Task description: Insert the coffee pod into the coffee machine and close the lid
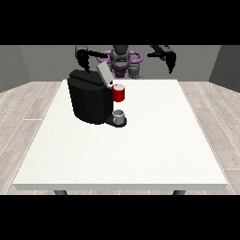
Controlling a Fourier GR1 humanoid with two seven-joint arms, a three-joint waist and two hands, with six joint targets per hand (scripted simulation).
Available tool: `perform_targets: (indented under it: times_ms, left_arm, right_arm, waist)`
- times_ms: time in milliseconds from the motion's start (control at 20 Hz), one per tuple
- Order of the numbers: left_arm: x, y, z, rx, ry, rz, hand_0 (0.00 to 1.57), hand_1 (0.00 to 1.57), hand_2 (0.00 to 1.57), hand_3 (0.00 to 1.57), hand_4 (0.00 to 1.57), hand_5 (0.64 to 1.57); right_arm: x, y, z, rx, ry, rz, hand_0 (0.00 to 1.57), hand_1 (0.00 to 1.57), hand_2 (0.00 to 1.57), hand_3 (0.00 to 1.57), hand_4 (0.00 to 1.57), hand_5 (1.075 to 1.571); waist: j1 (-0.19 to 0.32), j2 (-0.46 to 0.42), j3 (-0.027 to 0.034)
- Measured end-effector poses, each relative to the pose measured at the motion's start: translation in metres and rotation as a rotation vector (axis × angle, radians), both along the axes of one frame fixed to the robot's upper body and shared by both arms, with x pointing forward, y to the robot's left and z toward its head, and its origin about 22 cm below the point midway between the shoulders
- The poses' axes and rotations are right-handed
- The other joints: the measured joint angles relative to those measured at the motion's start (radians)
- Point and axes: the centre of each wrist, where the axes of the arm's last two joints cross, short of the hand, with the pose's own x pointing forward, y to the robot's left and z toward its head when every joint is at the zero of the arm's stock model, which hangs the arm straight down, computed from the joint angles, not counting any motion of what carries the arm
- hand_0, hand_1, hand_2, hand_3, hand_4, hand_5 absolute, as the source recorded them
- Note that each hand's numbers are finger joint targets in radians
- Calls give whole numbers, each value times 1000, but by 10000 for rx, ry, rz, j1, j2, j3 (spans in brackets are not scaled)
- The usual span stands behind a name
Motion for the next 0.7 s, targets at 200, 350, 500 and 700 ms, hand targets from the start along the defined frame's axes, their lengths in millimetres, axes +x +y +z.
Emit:
perform_targets:
  times_ms: [200,350,500,700]
  left_arm:
    - [-7,4,7,61,-123,96,0,0,0,0,0,1571]
    - [-10,7,9,108,-259,223,0,0,0,0,0,1571]
    - [-11,11,13,71,-426,364,0,0,0,0,0,1571]
    - [-11,21,21,99,-548,472,0,0,0,0,0,1571]
  right_arm:
    - [8,4,-2,-84,114,47,0,0,0,0,0,1571]
    - [14,17,1,-232,-52,265,0,0,0,0,0,1571]
    - [22,22,8,-433,-219,455,0,0,0,0,0,1571]
    - [31,25,16,-511,-387,598,0,0,0,0,0,1571]
  waist:
    - [-34,148,-3]
    - [-165,278,-17]
    - [-213,450,-18]
    - [-222,639,-21]
